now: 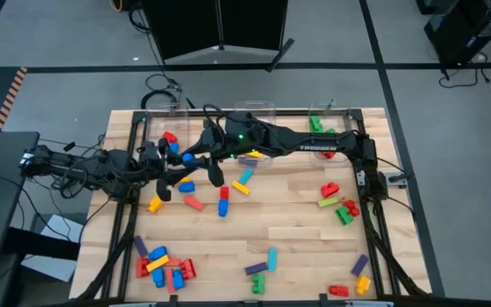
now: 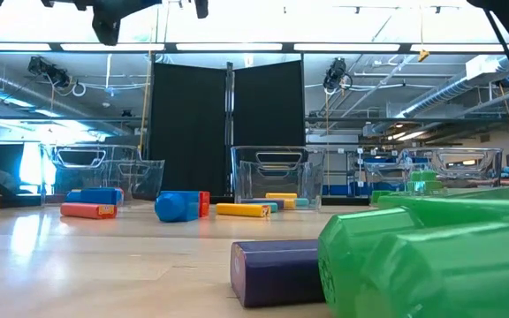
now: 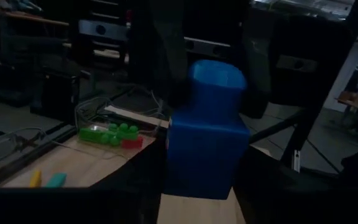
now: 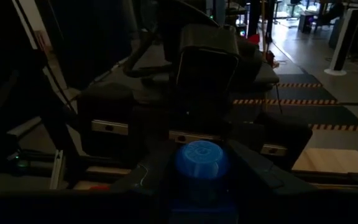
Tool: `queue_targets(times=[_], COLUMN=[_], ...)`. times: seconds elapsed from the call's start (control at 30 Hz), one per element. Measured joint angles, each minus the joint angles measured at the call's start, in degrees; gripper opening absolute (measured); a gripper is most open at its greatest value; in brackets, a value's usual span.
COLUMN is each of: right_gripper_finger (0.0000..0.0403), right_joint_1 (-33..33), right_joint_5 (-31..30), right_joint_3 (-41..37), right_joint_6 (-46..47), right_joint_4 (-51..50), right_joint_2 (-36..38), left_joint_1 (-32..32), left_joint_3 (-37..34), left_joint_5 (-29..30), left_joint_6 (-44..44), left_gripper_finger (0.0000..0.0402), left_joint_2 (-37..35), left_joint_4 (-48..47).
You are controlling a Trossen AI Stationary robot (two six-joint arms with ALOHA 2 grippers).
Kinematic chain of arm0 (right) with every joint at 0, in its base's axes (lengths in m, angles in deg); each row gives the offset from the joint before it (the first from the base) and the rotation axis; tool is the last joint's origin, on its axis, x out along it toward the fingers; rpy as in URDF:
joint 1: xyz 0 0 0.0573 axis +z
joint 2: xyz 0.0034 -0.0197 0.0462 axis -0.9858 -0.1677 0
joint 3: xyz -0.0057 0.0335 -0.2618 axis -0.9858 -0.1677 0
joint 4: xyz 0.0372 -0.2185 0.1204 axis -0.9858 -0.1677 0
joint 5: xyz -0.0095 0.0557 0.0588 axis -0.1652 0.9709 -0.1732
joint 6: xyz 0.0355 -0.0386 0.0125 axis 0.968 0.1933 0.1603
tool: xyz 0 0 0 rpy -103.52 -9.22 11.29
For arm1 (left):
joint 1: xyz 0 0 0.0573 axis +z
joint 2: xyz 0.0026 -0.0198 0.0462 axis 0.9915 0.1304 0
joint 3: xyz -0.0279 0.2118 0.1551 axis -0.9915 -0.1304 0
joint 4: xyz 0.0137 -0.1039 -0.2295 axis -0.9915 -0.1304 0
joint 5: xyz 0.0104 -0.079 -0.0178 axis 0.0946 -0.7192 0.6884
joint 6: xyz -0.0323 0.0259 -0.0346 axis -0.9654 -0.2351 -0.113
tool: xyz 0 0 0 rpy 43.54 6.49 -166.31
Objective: Sort blocks by size
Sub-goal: Put the blue 1 stud game piece into the left transparent bin
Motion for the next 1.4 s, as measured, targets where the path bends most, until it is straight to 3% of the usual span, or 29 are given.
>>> queue_targets(times=[0.1,0.37,0.9,1.0,1.17,1.3,1.4], right_gripper_finger=[0.0131,0.0140,0.0249,0.0268,0.0281,0.0276,0.0271], right_joint_1=[0.0,0.1,-0.8,-1.9,-4.6,-5.6,-4.7], right_joint_5=[0.1,0.1,-2.0,-2.0,-3.2,-3.4,-5.8], right_joint_3=[0.0,0.0,0.0,0.0,0.1,0.0,-1.9], right_joint_6=[0.7,2.4,4.6,4.3,5.6,7.8,8.2], right_joint_4=[0.1,0.4,-0.4,-5.6,-26.1,-43.3,-48.1], right_joint_2=[0.0,0.0,0.9,3.5,9.1,11.3,12.4], left_joint_1=[0.0,0.0,0.0,0.0,2.1,8.0,14.6], left_joint_3=[0.0,0.0,0.0,0.0,2.4,6.7,10.1], left_joint_5=[-0.3,-0.5,1.2,4.8,8.9,10.6,9.9], left_joint_6=[0.9,1.6,1.5,1.1,-3.4,-8.1,-10.5], left_gripper_finger=[0.0141,0.0140,0.0139,0.0139,0.0139,0.0139,0.0139], left_joint_2=[0.5,0.9,0.9,0.8,0.8,0.8,0.8], left_joint_4=[0.4,2.0,1.4,-1.3,-9.9,-23.1,-32.8])
